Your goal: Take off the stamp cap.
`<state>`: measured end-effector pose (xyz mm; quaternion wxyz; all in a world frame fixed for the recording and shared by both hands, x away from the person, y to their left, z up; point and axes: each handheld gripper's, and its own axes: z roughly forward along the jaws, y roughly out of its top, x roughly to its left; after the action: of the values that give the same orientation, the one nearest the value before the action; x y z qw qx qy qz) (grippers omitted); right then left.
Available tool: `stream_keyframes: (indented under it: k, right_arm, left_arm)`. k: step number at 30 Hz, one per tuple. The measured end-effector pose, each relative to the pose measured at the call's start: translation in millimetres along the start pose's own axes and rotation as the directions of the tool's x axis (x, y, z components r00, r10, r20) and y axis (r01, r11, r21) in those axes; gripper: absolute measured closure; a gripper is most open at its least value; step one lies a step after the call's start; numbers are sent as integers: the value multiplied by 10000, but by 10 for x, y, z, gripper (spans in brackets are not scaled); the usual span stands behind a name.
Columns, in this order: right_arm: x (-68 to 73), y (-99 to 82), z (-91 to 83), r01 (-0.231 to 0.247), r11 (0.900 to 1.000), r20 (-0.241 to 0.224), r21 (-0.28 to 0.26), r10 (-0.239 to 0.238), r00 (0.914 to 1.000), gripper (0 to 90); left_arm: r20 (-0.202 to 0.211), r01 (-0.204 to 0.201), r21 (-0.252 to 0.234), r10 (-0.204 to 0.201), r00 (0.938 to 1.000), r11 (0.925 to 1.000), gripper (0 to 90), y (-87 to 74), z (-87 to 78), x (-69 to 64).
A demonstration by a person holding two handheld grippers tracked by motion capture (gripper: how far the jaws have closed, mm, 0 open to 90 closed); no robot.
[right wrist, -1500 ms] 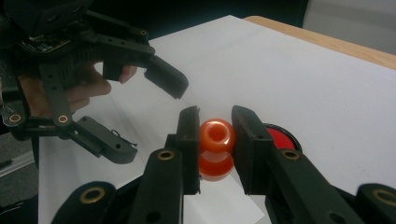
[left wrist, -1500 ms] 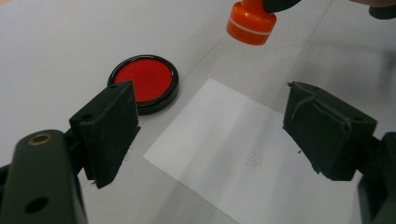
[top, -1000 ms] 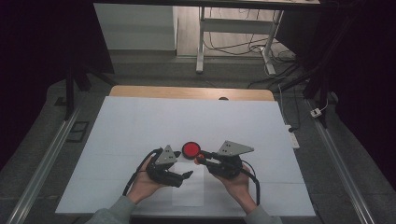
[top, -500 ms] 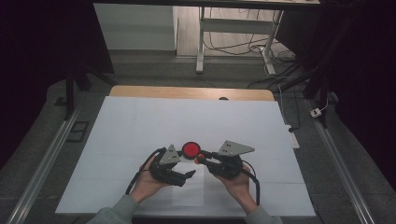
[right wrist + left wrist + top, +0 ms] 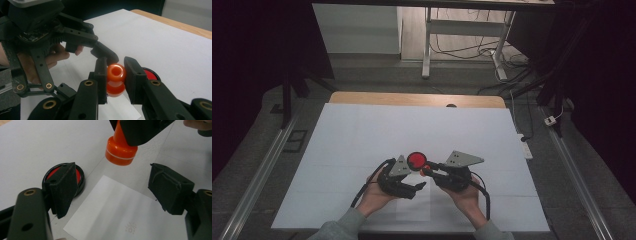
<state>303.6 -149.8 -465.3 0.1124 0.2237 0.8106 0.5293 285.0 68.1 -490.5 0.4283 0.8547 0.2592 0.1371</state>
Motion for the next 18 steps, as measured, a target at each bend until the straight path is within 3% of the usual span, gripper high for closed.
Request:
stream_keyframes:
  k: [18]
  right_arm:
    - [9, -14, 19, -25, 10000, -24, -21, 25, 10000, 734]
  left_arm:
    - [-18, -117, -32, 117, 9999, 9999, 401, 37, 96, -22]
